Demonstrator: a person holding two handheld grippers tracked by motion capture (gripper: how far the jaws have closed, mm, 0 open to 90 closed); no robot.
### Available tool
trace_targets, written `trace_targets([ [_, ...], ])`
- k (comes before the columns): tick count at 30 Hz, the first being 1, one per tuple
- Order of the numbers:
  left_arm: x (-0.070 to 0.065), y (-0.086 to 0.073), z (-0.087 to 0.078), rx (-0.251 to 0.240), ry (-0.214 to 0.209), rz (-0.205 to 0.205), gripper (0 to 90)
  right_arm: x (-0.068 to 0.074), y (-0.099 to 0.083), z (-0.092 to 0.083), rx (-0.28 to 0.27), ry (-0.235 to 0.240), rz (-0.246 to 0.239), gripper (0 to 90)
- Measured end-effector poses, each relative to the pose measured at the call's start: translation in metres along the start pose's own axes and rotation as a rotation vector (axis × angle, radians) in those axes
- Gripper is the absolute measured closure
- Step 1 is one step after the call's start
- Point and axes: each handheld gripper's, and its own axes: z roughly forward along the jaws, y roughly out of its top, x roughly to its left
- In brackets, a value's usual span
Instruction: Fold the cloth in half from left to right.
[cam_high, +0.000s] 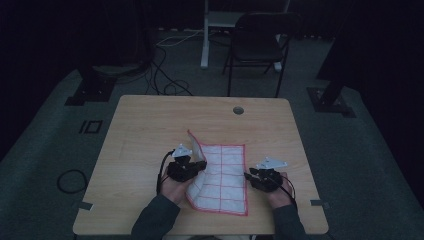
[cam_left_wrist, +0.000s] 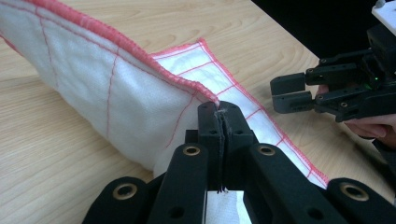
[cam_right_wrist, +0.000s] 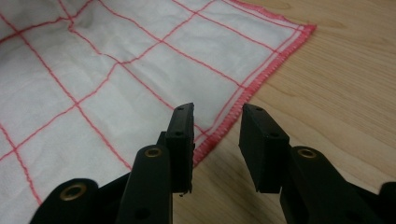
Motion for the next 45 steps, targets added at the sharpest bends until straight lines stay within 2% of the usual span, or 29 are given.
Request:
trace_targets([
  [8, -0.006, 0.003, 0.016, 0.024, -0.016, 0.017, 89.3, 0.0, 0.0, -0.002, -0.015, -0.012, 0.001, 65.6],
  [21, -0.023, 0.002, 0.058, 0.098, -0.055, 0.047, 89.2, -0.001, -0.001, -0.004, -0.026, -0.012, 0.007, 65.8],
  [32, -0.04, 0.009, 0.069, 0.112, -0.086, 0.083, 89.2, -0.003, -0.002, -0.003, -0.027, -0.018, 0.012, 66.2],
  [45, -0.058, 0.015, 0.083, 0.117, -0.122, 0.1, 89.1, -0.008, -0.003, -0.006, -0.036, -0.037, 0.035, 66.5],
])
